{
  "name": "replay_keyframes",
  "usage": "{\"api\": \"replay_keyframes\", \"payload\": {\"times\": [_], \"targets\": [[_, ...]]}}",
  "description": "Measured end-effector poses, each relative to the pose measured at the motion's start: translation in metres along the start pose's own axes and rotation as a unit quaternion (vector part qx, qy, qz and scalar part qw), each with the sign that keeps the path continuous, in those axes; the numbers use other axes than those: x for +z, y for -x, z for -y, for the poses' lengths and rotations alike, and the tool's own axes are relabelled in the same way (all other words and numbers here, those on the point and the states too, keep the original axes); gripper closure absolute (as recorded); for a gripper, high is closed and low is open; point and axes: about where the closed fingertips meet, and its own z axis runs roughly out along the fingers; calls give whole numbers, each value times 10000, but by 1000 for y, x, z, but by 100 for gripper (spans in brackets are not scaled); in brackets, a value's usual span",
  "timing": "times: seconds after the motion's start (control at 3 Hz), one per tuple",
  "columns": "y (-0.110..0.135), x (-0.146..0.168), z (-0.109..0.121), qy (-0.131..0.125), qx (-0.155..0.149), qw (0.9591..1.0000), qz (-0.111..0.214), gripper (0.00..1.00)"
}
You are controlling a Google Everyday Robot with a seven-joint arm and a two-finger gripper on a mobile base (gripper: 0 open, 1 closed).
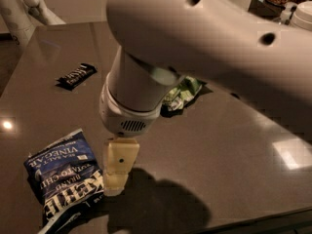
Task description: Move blue chip bag near rxbar chocolate
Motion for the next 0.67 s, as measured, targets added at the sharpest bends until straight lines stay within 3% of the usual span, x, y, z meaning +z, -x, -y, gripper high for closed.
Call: {"api": "replay_keyframes", "payload": {"times": [0.67], "targets": [[24,33,-8,261,-163,9990,312,0]]}}
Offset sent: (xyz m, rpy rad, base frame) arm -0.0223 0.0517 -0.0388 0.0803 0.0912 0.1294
